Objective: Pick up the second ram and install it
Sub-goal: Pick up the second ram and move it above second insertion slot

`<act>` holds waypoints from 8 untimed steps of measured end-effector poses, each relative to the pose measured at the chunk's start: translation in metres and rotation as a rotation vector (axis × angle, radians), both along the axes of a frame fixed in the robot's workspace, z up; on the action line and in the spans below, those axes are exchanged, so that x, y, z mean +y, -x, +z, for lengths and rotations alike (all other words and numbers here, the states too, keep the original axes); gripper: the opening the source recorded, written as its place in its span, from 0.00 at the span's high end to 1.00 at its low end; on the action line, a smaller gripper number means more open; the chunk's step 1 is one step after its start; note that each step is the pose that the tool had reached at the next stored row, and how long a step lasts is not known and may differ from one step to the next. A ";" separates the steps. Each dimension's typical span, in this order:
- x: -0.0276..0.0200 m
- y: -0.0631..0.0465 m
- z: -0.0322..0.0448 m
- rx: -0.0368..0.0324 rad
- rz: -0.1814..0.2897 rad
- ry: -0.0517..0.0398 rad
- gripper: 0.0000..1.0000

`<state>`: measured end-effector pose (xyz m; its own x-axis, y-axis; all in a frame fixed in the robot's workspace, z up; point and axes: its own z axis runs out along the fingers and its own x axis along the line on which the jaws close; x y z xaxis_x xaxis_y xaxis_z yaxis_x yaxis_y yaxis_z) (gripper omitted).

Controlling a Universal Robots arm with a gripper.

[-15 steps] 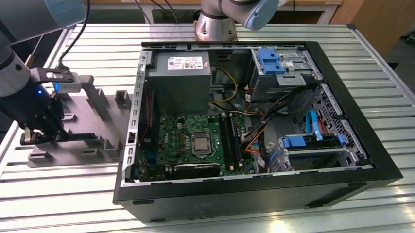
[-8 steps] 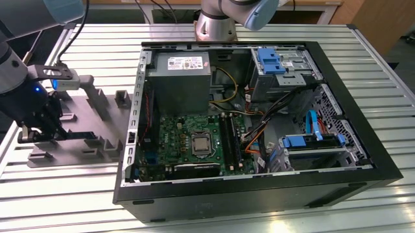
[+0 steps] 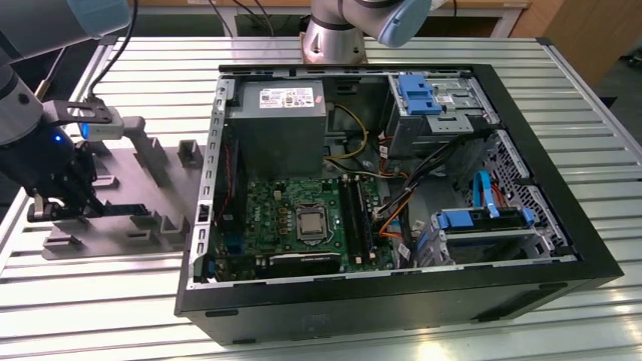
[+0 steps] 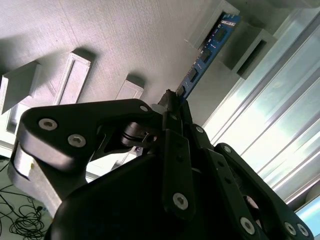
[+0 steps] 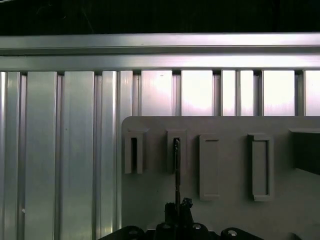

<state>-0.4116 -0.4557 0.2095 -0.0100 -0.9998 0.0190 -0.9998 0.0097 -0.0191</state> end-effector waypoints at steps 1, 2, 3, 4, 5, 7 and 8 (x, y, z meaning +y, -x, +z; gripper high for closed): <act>0.0000 0.000 0.0000 0.0000 0.000 0.0000 0.86; 0.0000 0.000 0.0000 0.0000 0.000 -0.0001 0.86; 0.0000 0.000 0.0000 0.0000 0.000 -0.0001 0.86; 0.0000 0.000 0.0002 -0.0001 0.000 -0.0001 0.86; 0.0000 0.000 0.0008 0.0003 0.000 0.0001 0.86; 0.0000 0.000 0.0021 0.0001 0.000 0.0000 0.86; 0.0000 0.000 0.0029 0.0000 0.000 -0.0001 0.86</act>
